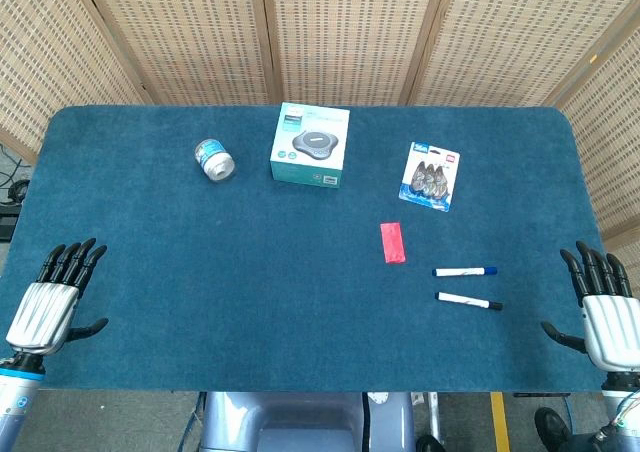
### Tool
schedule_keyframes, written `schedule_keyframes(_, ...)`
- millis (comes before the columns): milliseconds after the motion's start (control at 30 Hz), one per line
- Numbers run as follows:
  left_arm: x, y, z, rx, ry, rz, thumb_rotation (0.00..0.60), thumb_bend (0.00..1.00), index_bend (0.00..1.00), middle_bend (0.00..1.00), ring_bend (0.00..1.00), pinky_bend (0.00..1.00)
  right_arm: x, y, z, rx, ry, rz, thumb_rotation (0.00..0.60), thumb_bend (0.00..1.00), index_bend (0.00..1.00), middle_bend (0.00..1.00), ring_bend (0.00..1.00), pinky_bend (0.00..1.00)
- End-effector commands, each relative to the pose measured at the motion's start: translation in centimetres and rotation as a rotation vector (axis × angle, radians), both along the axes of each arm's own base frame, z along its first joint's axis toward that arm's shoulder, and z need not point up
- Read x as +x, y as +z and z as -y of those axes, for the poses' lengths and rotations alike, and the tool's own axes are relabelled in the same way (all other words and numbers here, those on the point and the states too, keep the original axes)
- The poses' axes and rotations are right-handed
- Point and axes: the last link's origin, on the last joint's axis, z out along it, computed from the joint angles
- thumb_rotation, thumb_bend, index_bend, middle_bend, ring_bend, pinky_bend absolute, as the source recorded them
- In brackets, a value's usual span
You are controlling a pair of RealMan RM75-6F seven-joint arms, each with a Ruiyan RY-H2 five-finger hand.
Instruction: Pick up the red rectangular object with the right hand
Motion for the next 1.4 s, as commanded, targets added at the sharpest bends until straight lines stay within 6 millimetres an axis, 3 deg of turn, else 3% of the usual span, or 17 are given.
schedule_keyframes(33,0.0,0.0,0.0,0.000,-0.001,0.000,0.600,0.02,0.00,0.00,0.00,0.00,0.0,-0.1,0.0,0.003,0.000,0.000,0.600,0.05,0.00,0.00,0.00,0.00)
schedule_keyframes(233,0.0,0.0,0.0,-0.003,-0.001,-0.002,0.600,0.02,0.00,0.00,0.00,0.00,0.0,-0.6,0.4,0.024,0.008,-0.004,0.600,0.05,0.00,0.00,0.00,0.00)
schedule_keyframes(367,0.0,0.0,-0.1,-0.004,0.002,0.001,0.600,0.02,0.00,0.00,0.00,0.00,0.5,-1.7,1.7,0.057,0.048,-0.011,0.600,0.05,0.00,0.00,0.00,0.00)
schedule_keyframes(467,0.0,-0.1,-0.2,-0.010,0.002,0.000,0.600,0.02,0.00,0.00,0.00,0.00,2.6,-3.3,4.9,0.145,0.163,-0.012,0.600,0.05,0.04,0.00,0.00,0.00)
schedule_keyframes(667,0.1,-0.1,-0.3,-0.014,0.003,-0.004,0.600,0.02,0.00,0.00,0.00,0.00,4.4,-5.2,9.2,0.231,0.248,0.018,0.600,0.11,0.18,0.00,0.00,0.00)
schedule_keyframes(767,0.0,-0.2,-0.3,-0.017,0.006,-0.007,0.600,0.02,0.00,0.00,0.00,0.00,5.9,-7.2,12.1,0.279,0.281,0.033,0.600,0.14,0.24,0.00,0.00,0.00)
schedule_keyframes(900,0.1,-0.2,-0.4,-0.018,0.009,-0.007,0.600,0.02,0.00,0.00,0.00,0.00,7.0,-9.2,14.0,0.306,0.302,0.010,0.600,0.20,0.29,0.00,0.00,0.00)
schedule_keyframes(1200,0.1,-0.2,-0.4,-0.018,0.014,-0.010,0.600,0.02,0.00,0.00,0.00,0.00,7.6,-13.4,17.1,0.380,0.263,-0.101,0.600,0.26,0.30,0.00,0.00,0.00)
schedule_keyframes(1400,0.1,-0.2,-0.5,-0.018,0.016,-0.014,0.600,0.02,0.00,0.00,0.00,0.00,7.8,-15.4,17.5,0.412,0.257,-0.114,0.600,0.26,0.30,0.00,0.00,0.00)
